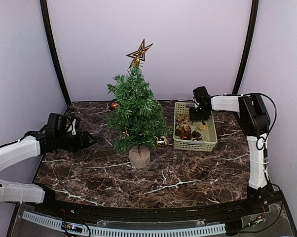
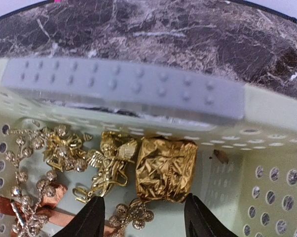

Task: Decorate the small christmas tree
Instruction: Pick up the ornament pick from the bin.

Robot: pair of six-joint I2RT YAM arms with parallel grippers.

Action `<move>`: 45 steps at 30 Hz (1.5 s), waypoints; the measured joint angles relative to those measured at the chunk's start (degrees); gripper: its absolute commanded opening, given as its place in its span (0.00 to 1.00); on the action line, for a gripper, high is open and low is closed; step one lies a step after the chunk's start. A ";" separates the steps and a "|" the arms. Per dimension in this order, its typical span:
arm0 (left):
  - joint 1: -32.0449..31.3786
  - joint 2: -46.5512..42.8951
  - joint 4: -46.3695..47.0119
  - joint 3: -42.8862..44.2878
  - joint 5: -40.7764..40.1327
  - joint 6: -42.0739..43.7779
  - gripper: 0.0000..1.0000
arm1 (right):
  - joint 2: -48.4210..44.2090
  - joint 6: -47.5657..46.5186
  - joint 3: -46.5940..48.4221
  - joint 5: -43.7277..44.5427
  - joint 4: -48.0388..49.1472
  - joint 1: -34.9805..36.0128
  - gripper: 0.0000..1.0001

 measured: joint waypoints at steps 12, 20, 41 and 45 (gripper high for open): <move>0.31 0.55 0.11 0.37 0.46 0.04 0.68 | 2.36 0.02 2.64 1.57 1.86 -1.16 0.49; 0.31 0.52 0.11 0.55 0.48 0.02 0.68 | 3.26 0.00 3.50 1.27 2.45 -1.38 0.41; 0.31 -1.51 -0.15 0.55 0.59 0.00 0.68 | 3.61 -0.87 4.46 1.09 3.96 -1.40 0.34; 0.31 -3.13 -0.68 0.52 0.48 0.00 0.68 | 4.17 -1.33 4.63 1.07 4.11 -1.42 0.32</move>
